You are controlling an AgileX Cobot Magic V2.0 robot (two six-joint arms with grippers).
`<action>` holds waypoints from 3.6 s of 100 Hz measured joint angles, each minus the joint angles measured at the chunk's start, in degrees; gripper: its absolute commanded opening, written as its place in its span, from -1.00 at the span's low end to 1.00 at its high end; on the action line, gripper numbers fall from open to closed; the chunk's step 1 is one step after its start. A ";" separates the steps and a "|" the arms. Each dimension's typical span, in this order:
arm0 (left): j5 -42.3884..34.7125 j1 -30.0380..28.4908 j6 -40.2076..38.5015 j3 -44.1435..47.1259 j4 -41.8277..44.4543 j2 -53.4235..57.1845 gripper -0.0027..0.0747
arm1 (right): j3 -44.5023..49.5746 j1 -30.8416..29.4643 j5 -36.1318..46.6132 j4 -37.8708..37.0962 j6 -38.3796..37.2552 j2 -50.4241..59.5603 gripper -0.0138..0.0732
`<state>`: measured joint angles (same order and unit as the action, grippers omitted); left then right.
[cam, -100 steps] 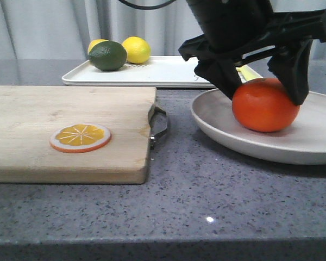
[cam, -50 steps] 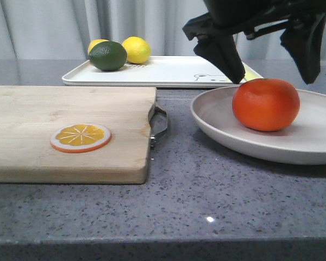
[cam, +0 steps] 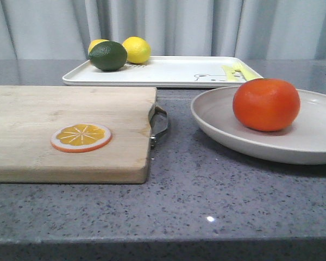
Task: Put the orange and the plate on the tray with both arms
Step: 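Open the left gripper to release the orange and withdraw, then move the right gripper to the plate rim and grip it, then lift the plate with the right gripper and carry it over the tray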
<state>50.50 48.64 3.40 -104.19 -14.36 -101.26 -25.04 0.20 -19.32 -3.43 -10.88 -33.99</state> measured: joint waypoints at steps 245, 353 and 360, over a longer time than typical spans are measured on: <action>-37.14 0.00 0.00 78.02 2.11 69.65 -0.98 | -31.14 7.94 -25.01 8.46 2.93 -47.86 -0.84; -37.39 0.00 0.00 78.02 2.11 69.65 -0.98 | -58.90 5.27 -24.93 31.15 11.95 -60.74 -0.84; -37.50 0.00 0.00 78.02 2.11 69.65 -0.98 | -63.05 5.60 -25.13 31.25 11.99 -64.46 -0.84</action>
<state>12.99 48.64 3.40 -26.17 -12.25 -31.61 -88.09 5.80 -44.45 27.82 1.11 -98.44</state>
